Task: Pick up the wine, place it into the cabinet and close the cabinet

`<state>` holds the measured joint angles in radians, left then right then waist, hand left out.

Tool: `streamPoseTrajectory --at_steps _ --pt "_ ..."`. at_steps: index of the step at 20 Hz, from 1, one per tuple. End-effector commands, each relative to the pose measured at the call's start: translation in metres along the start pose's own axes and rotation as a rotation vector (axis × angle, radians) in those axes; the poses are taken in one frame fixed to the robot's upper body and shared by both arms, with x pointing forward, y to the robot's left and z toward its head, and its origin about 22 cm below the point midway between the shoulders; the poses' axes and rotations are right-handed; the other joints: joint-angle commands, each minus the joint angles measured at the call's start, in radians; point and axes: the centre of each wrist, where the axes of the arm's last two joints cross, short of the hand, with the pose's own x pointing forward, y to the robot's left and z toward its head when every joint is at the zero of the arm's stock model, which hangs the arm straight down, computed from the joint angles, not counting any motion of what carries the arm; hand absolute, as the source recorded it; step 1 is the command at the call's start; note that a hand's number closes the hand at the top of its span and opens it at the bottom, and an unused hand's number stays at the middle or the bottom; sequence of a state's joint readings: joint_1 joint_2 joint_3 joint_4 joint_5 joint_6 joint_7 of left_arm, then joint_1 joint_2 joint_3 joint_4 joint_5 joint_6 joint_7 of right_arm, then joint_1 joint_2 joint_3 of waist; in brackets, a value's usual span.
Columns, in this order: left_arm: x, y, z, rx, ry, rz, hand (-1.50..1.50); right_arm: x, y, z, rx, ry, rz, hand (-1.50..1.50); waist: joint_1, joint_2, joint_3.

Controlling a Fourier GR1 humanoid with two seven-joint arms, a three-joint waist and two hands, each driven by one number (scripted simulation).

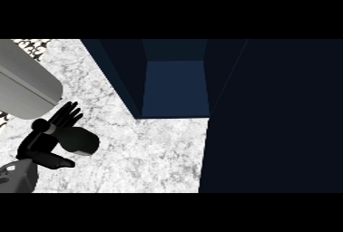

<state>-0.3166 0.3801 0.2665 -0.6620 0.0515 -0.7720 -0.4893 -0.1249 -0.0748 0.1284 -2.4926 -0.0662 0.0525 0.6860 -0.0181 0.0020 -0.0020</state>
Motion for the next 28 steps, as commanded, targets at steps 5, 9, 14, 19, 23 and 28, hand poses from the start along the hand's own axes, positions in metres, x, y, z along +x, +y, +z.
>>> streamPoseTrajectory --at_steps 5,9,14,19,23,28 --pt "-0.001 0.004 -0.004 -0.121 -0.083 0.097 -1.50 0.001 -0.002 -0.002 0.009 -0.060 -0.030 -1.50 0.009 0.001 0.001" --pt "-0.019 -0.010 -0.008 -0.098 -0.104 0.135 -1.50 0.021 0.000 0.025 0.033 -0.048 -0.017 -1.50 -0.005 -0.002 0.000" --pt "-0.031 -0.027 -0.020 -0.153 -0.096 0.189 1.50 0.007 0.002 0.014 0.006 -0.034 -0.035 -1.50 -0.009 0.002 -0.001" --pt "-0.027 -0.028 -0.015 -0.241 -0.105 0.138 1.50 0.009 0.001 0.026 0.029 -0.024 -0.018 -1.50 -0.004 -0.003 0.000" --pt "-0.023 -0.041 -0.026 -0.295 -0.135 0.044 1.50 0.008 -0.004 0.010 0.006 -0.024 -0.010 -1.50 0.006 -0.002 0.000" --pt "-0.026 -0.037 -0.015 0.110 -0.228 -0.085 1.50 0.012 -0.006 0.025 -0.015 -0.033 -0.021 -1.50 0.008 -0.005 0.002"
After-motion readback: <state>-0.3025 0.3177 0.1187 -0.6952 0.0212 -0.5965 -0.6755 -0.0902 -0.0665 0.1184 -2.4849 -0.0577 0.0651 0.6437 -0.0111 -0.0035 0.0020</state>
